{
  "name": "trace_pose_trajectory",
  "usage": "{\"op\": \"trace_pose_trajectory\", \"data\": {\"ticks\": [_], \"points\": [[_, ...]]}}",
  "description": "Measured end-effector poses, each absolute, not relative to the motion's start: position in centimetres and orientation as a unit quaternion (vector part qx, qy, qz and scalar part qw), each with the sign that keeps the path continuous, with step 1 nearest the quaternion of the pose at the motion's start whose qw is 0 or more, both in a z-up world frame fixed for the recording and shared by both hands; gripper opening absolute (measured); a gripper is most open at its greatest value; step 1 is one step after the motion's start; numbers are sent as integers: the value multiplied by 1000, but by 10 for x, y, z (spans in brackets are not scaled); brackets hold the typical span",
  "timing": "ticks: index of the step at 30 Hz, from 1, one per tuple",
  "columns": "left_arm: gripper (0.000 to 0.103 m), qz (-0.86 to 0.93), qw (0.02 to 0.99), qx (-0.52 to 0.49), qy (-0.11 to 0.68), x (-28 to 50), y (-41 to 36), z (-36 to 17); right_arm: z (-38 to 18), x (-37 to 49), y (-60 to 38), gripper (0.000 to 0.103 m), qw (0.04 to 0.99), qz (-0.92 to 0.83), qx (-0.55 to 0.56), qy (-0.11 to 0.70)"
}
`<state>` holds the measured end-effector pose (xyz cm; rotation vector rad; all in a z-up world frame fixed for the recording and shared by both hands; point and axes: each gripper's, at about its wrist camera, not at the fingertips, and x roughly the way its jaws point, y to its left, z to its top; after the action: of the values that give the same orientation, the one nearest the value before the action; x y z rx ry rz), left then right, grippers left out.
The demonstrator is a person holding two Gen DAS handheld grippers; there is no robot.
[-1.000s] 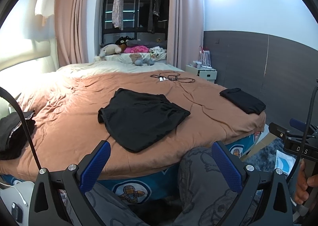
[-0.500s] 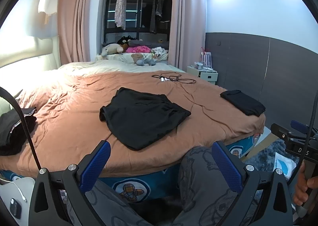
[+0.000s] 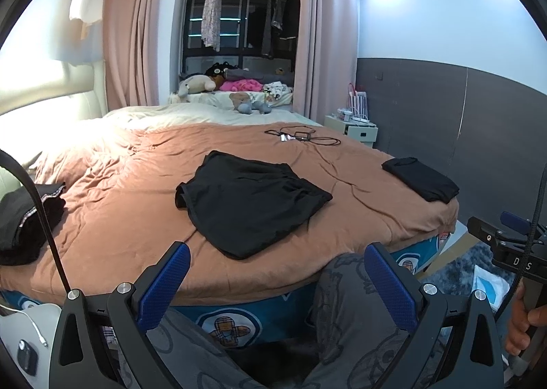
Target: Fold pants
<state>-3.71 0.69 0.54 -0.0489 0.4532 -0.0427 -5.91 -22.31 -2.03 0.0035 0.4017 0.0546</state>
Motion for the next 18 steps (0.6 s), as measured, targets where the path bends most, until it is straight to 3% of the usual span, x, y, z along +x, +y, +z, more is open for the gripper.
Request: {"op": "trace_pose_trajectory", "data": {"ticks": [18], "points": [[103, 2, 972, -51, 231, -8, 39, 9, -8, -19, -212, 103, 974, 58, 4, 217]]}}
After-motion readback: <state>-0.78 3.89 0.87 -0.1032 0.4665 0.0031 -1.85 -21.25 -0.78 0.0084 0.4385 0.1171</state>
